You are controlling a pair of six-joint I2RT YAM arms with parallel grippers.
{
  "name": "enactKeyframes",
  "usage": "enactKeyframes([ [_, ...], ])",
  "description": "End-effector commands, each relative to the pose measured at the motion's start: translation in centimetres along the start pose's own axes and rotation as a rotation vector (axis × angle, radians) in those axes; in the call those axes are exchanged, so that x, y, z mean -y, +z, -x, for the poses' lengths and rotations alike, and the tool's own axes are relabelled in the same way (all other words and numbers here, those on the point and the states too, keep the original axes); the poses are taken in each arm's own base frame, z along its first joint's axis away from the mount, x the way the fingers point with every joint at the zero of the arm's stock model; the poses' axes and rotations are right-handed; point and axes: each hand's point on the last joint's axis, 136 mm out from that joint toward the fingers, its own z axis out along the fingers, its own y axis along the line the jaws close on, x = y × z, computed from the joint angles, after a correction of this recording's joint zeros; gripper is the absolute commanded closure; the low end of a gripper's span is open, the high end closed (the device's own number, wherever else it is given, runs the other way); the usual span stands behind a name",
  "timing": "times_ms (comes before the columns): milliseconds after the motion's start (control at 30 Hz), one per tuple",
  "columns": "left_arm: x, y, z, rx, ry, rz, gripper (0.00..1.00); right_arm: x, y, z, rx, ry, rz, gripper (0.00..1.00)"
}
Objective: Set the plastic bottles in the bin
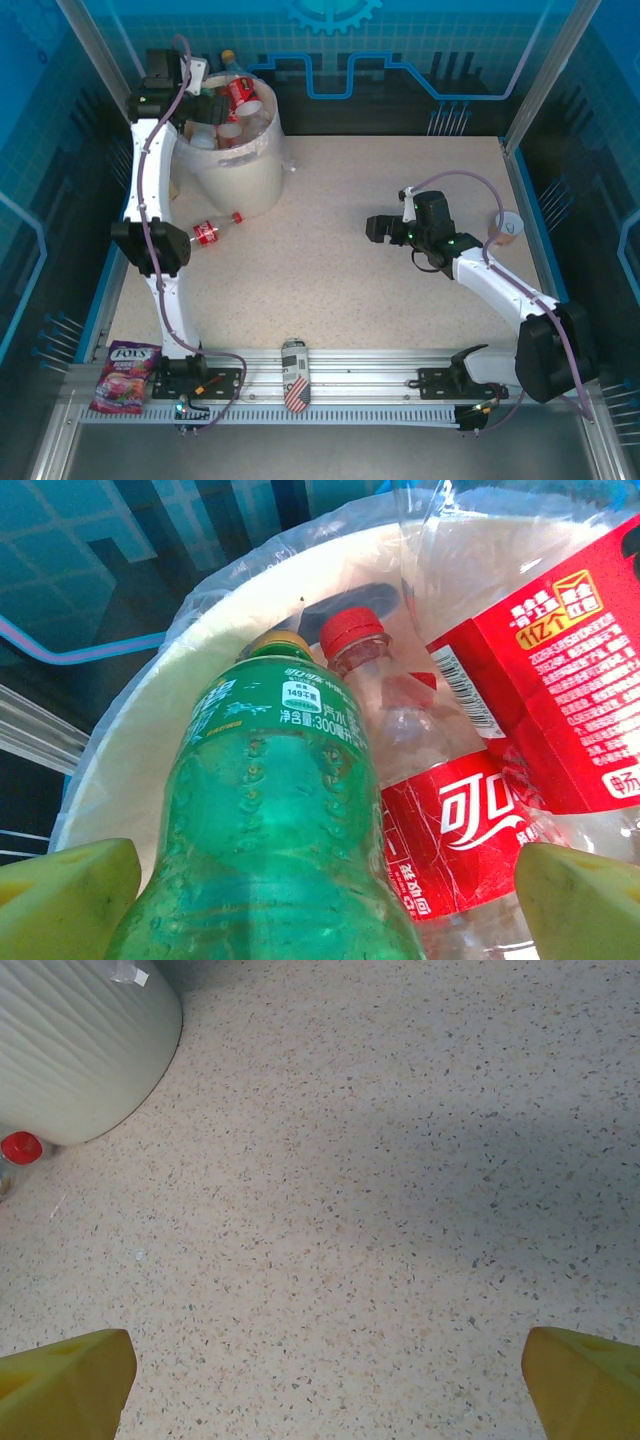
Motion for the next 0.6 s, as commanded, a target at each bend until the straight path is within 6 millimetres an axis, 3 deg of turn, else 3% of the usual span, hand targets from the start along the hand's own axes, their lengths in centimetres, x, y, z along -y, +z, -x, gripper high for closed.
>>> enactKeyframes([
  [0, -0.4, -5.1, 3.6, 0.127, 0.001, 0.044, 0.01, -0.4, 0.5, -0.4, -0.011, 0.001, 0.014, 0.00],
  [133, -1.0, -8.7, 4.7, 0.176, -0.018, 0.082, 0.01, -0.6, 0.8, -0.3, -0.010, 0.005, 0.021, 0.00],
  [267, -1.2, -11.9, 3.8, 0.168, -0.053, 0.114, 0.01, -0.8, 1.2, -0.3, -0.013, 0.004, 0.028, 0.00],
  [400, -1.4, -14.5, 1.0, 0.123, -0.148, 0.128, 0.01, -0.8, 1.4, -0.3, -0.015, -0.007, 0.030, 0.00],
  [567, -2.2, -17.3, -5.1, 0.036, -0.366, 0.117, 0.01, -0.7, 1.4, 0.0, -0.011, -0.022, 0.027, 0.00],
])
